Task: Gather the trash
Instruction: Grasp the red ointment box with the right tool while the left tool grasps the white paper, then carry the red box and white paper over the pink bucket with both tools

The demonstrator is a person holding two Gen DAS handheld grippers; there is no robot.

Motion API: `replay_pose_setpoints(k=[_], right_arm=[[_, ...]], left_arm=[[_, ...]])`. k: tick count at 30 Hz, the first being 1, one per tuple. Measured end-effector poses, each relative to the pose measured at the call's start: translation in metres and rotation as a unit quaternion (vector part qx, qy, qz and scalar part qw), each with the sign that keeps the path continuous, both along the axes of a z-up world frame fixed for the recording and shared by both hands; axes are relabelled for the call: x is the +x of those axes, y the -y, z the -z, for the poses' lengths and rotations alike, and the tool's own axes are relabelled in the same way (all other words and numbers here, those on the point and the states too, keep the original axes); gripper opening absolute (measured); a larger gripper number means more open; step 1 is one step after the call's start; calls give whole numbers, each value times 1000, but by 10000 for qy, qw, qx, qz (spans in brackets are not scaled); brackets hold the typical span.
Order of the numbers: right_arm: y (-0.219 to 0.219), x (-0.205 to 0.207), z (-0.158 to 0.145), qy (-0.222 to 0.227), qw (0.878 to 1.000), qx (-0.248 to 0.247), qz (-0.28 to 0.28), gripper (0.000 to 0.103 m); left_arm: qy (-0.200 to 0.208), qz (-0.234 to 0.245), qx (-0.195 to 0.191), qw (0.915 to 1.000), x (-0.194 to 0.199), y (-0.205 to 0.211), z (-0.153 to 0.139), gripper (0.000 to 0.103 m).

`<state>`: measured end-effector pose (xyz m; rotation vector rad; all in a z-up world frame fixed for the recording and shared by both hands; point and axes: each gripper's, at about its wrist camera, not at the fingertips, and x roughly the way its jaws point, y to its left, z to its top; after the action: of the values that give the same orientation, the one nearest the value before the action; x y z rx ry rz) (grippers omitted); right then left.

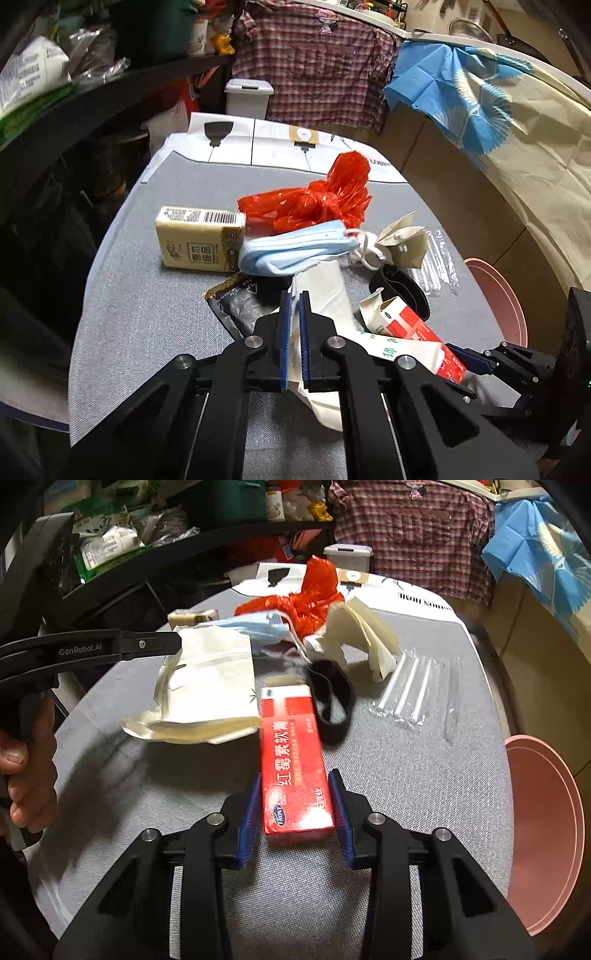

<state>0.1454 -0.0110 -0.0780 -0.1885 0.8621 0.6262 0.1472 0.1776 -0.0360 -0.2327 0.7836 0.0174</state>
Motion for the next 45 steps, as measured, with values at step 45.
replay_pose_setpoints(k=[45], right_arm=[[137, -29, -153, 1241, 9874, 492, 851, 34]], left_arm=[[930, 195, 363, 9948, -49, 63, -96, 1]])
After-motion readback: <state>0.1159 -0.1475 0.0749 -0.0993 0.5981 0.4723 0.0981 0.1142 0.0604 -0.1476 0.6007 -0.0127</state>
